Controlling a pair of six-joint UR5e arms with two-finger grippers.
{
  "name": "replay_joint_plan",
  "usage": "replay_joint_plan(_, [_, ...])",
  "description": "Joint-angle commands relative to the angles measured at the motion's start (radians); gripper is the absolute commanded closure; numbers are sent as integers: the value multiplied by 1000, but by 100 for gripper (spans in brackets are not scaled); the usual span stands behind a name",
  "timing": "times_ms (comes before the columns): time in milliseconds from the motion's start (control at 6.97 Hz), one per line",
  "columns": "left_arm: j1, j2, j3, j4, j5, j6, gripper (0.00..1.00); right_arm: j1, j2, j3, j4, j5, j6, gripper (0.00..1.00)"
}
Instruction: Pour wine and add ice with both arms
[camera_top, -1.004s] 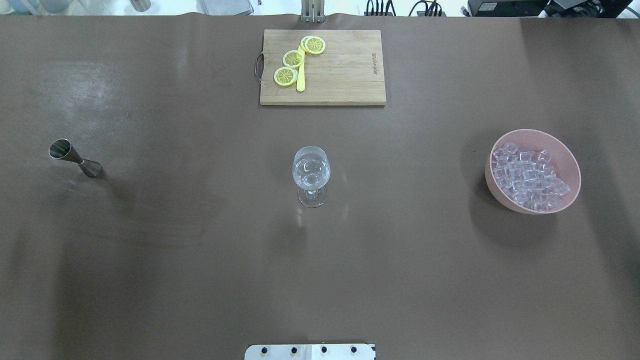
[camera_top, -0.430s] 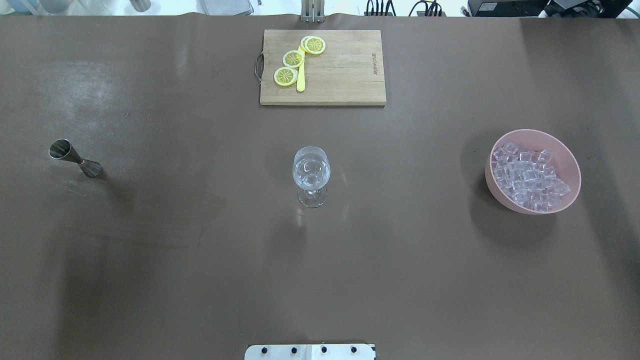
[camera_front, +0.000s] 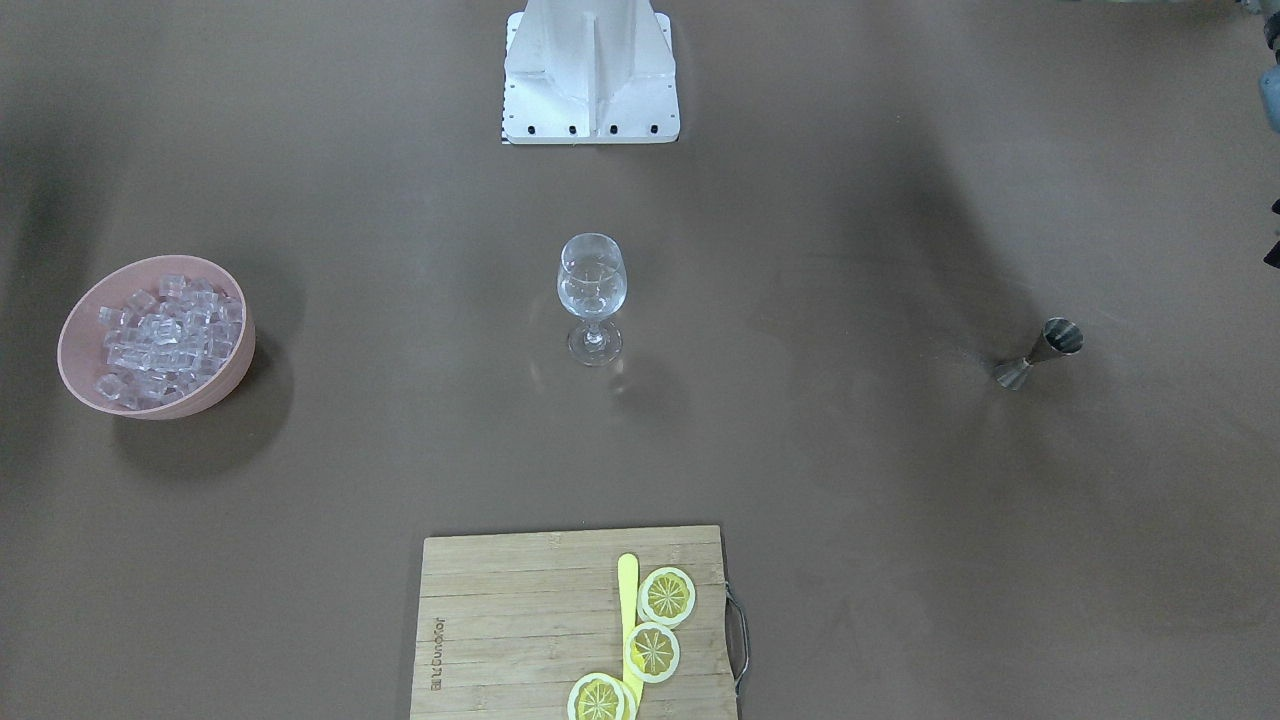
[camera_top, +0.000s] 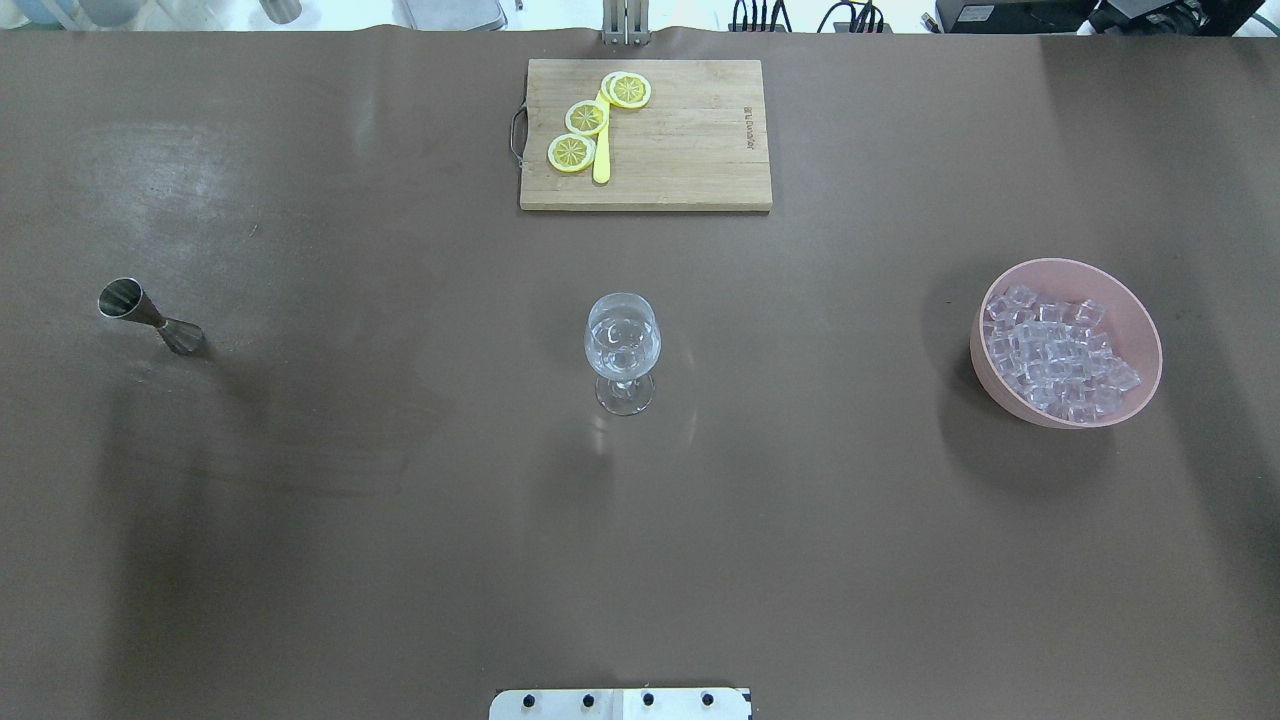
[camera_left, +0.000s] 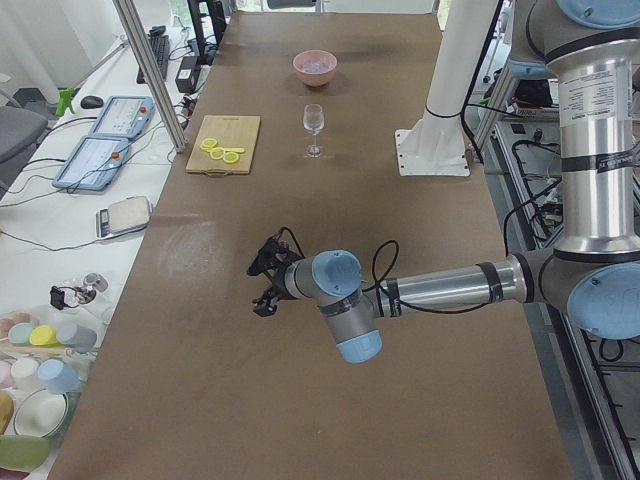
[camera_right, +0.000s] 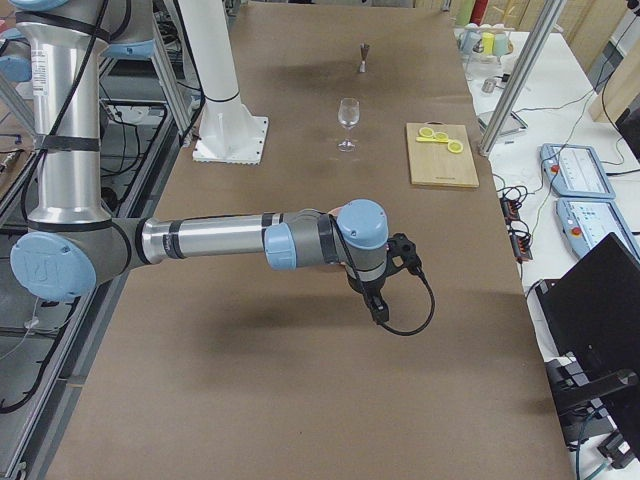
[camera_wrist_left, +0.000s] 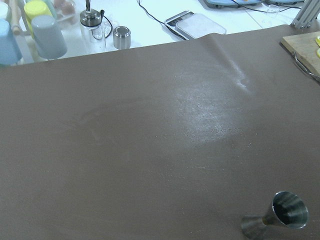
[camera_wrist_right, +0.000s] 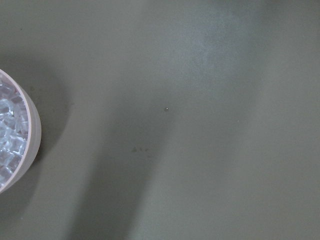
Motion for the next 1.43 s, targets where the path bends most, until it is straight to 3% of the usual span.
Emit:
replay_joint_plan(0, [66,-9,45,-97,48,-9,2,-6,19,22,1,14,65,0])
replay_joint_plan(287, [113,-18,45,-169,70,3,2,-11,23,55,-1,18,124,0])
replay_joint_plan(717, [233,-12,50,-315,253,6,2,-14,15,57,-1,20,126,0])
replay_joint_plan(1004, [263,-2,120,-323,358,-21,2,-14,6,57,-2,26,127,0])
replay_joint_plan(1148, [271,-3,145,-321,344,-122,2,-14,-5,57,-1,37,126,0])
replay_joint_plan(1291, [330,-3,146,-314,270,-198,2,-14,-8,57,-1,37,126,0])
